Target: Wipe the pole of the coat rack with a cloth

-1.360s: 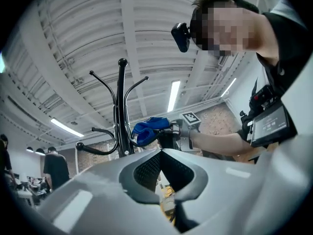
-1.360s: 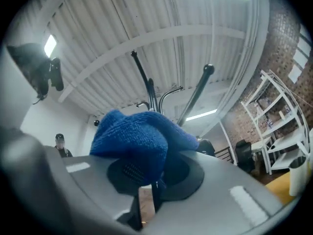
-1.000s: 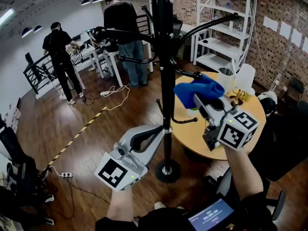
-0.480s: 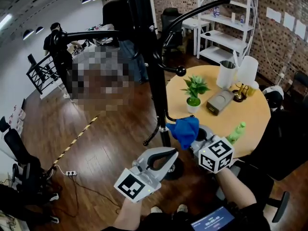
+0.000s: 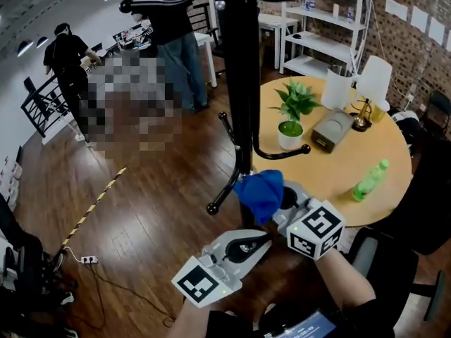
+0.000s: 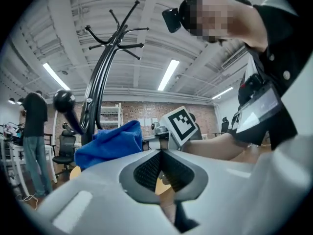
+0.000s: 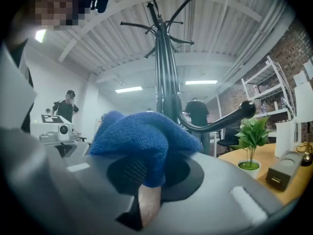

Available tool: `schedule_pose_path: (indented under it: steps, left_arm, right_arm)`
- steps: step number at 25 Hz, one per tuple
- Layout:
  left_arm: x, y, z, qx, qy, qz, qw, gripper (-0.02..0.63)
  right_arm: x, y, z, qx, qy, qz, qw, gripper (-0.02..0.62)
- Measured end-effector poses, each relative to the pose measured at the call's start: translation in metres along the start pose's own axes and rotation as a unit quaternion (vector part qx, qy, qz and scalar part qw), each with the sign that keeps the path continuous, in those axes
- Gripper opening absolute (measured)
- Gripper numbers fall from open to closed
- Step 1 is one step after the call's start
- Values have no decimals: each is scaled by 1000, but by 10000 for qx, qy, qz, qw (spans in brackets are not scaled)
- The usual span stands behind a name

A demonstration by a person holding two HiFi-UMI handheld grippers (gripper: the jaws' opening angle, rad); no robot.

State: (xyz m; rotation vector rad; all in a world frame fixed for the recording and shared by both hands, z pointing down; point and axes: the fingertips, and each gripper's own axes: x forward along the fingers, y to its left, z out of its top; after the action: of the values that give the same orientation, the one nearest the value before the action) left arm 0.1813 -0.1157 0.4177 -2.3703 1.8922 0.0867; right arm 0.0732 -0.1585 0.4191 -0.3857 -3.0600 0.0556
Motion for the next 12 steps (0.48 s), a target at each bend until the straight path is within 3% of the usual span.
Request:
schedule_pose_path:
  steps: [5,12]
  left_arm:
    - [-18,43,-55,487,-26,284,9984,5]
    - [-40,54,-128,1025,-459,191,9935,5]
  right_arm:
    - [27,5,-37,-862,-374,-124,9955,54]
    - [35,7,-124,-845,-933,-132,9920,54]
